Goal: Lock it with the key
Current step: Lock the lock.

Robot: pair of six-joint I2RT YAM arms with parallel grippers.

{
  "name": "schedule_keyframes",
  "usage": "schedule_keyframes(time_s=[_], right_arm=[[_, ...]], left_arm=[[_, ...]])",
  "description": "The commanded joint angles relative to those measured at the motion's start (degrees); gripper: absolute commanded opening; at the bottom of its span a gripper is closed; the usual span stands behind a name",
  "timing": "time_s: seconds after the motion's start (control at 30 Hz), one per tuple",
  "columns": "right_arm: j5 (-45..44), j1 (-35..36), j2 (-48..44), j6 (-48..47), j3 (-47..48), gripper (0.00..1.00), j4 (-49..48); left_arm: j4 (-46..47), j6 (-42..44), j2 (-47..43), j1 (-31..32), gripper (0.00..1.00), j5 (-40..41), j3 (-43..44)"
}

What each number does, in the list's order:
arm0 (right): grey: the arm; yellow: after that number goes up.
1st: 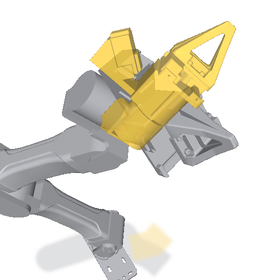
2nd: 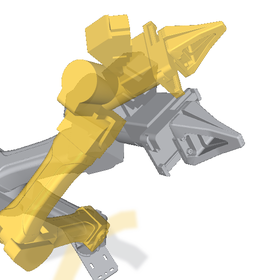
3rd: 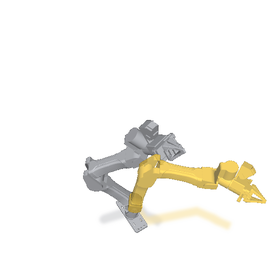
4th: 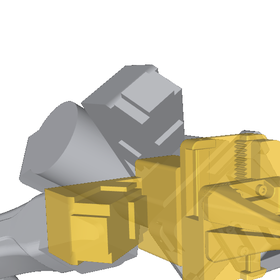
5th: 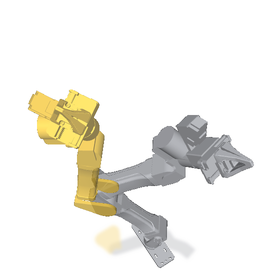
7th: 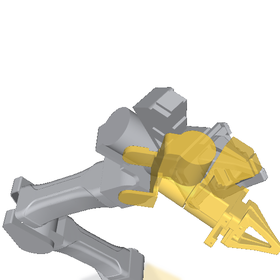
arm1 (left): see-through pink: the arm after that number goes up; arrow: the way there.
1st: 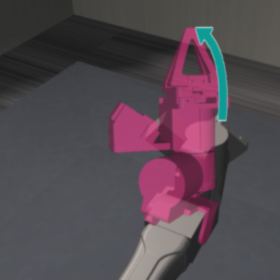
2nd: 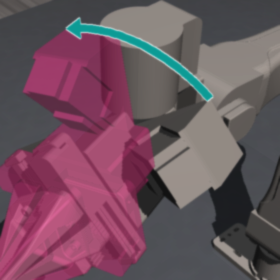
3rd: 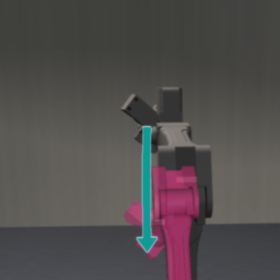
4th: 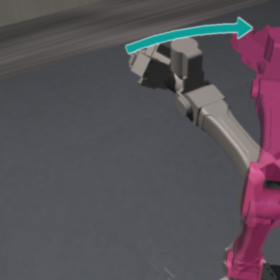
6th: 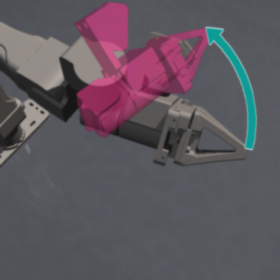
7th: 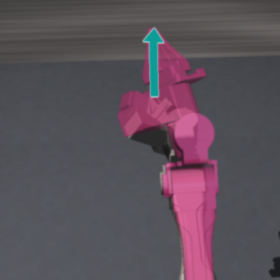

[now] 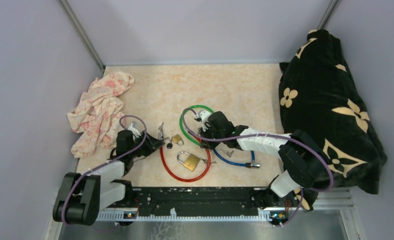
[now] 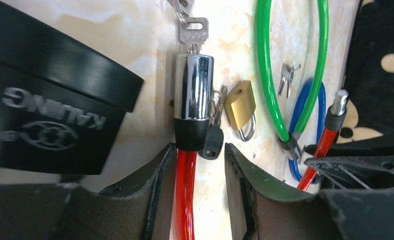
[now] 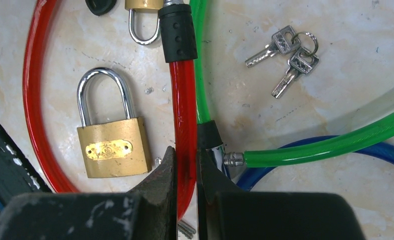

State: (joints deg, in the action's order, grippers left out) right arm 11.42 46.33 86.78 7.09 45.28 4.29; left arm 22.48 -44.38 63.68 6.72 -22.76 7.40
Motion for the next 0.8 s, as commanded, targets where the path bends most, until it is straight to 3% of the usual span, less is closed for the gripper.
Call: schedule_keyframes(time_s=[0.0,0.13,0.33,0.47,0.57,0.77], right_arm=[[3.36,0.39,-2.12,0.93,4.0,0.0,-3.82],[5.69,0.37,-2.32,2.93,4.42,0.0,-5.89],[8.84,0.43,-1.75,4.77,3.84,0.0,-9.38],[7.33,1.09,0.69,1.88,7.59,0.0,-0.12],[6.32,1.69,1.87,2.43,8.88,0.0,3.47],[6.63,1.89,0.86,9.09,6.96,0.0,-2.4]], left_arm=[[0.54,-0.44,2.06,4.17,0.45,-0.72,-0.69],[1.88,0.38,3.82,6.2,0.38,-0.72,0.19],[6.44,2.36,3.72,8.23,0.39,-1.96,0.35],[7.86,10.05,2.8,8.62,0.4,1.42,0.85],[7.39,19.15,1.89,9.52,0.37,-0.47,1.17],[2.4,25.28,1.54,17.95,0.32,1.4,4.19]])
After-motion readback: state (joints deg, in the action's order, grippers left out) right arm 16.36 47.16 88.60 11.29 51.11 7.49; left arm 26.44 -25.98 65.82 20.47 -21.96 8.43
